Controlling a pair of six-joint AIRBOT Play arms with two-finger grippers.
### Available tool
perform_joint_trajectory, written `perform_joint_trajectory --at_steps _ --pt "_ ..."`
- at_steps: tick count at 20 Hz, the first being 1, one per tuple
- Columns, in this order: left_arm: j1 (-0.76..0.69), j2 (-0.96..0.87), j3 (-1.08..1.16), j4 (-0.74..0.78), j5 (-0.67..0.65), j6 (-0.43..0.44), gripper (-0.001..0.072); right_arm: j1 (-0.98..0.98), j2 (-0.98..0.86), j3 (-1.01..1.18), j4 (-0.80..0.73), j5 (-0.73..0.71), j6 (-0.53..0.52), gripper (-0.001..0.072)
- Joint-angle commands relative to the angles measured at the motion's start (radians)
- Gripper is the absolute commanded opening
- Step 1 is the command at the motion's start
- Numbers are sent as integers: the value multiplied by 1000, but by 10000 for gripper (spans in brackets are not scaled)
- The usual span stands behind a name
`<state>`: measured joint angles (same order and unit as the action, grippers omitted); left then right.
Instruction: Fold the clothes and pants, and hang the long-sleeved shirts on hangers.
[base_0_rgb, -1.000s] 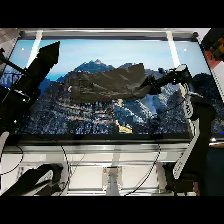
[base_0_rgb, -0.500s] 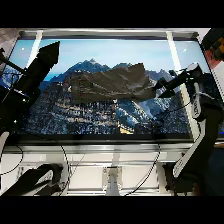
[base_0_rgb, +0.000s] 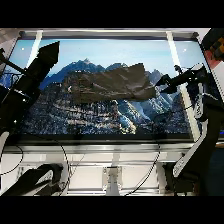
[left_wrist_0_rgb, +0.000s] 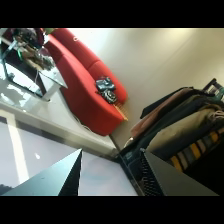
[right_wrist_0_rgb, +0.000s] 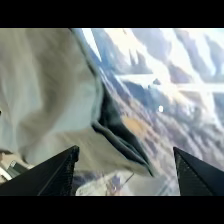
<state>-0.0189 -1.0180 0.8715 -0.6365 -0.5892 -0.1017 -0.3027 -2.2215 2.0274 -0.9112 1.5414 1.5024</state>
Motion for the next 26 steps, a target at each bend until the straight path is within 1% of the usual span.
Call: perform_joint_trajectory --at_steps 1,7,11,12,13,14,15,16,19,21,23,26 --pt "0 1 1 0 0 -4 442 27 -9 -1 -12 -33 -17 680" --pt "0 1 1 0 0 -4 443 128 -53 -1 -11 59 -17 679" --pt "0 1 1 0 0 -4 442 203 -54 0 -9 32 -17 677" --pt "0 1 1 0 -4 -4 442 211 -54 0 -9 29 -16 632" --pt "0 1 1 0 -8 -4 442 214 -53 0 -9 34 -17 428" --pt "0 1 1 0 -8 -4 442 214 -53 0 -8 34 -16 190" --pt "0 1 1 0 -7 -4 442 213 -50 0 -10 36 -16 71" --pt "0 1 1 0 -7 -4 442 209 -45 0 -8 37 -10 8" --pt "0 1 1 0 -7 -4 441 173 1 0 -18 35 62 5" --pt "0 1 1 0 -7 -4 439 128 62 0 -71 37 119 5" --pt "-6 1 1 -2 -7 -4 439 69 139 0 -160 52 179 5" --pt "-32 1 2 -3 -7 -3 439 -39 252 0 -346 104 241 4"
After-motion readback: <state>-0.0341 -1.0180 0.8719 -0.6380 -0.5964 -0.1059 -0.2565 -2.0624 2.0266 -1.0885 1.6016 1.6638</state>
